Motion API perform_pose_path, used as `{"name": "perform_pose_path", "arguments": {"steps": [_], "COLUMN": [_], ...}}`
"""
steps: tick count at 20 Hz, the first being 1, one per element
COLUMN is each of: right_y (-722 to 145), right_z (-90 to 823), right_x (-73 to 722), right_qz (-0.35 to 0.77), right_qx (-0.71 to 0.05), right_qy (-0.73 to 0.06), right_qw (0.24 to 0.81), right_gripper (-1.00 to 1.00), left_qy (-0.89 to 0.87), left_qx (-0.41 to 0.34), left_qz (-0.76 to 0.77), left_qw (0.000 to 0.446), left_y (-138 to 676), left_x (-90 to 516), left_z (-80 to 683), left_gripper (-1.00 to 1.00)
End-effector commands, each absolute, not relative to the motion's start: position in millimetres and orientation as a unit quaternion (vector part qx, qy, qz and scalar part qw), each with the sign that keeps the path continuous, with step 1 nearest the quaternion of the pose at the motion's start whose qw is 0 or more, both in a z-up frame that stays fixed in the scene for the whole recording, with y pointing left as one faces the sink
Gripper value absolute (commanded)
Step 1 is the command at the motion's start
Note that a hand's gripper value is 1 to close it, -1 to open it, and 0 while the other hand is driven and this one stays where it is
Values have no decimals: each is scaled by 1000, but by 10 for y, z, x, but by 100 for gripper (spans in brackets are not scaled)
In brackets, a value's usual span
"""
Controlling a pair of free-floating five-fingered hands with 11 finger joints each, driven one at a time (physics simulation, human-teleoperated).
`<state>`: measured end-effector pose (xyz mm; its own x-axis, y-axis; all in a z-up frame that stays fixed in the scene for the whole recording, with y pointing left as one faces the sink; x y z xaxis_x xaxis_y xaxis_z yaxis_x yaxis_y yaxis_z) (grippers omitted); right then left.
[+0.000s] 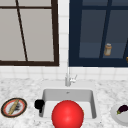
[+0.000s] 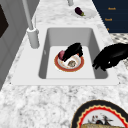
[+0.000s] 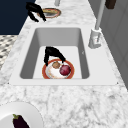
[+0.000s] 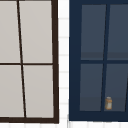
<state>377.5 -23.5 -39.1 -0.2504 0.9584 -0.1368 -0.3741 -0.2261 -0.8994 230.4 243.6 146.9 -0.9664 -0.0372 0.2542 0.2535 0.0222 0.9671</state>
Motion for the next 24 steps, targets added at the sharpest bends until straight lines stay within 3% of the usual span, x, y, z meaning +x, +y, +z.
{"name": "perform_pose_path", "arguments": {"steps": [1, 12, 24], "right_y": [-399, -801, -1226], "right_z": [-168, 253, 867], "right_x": [3724, 3646, 3573], "right_qz": [668, 627, 615], "right_qx": [-366, -338, -326], "right_qy": [-415, -485, -504], "right_qw": [498, 507, 512], "right_gripper": [-100, -100, -100], "left_qy": [-707, -707, -707], "left_qx": [-76, -76, -76], "left_qz": [-695, -695, -695], "left_qw": [105, 105, 105], "left_y": [2436, 2436, 2436], "left_x": [2304, 2304, 2304], "left_z": [1469, 1469, 1469], "left_gripper": [0, 0, 0]}}
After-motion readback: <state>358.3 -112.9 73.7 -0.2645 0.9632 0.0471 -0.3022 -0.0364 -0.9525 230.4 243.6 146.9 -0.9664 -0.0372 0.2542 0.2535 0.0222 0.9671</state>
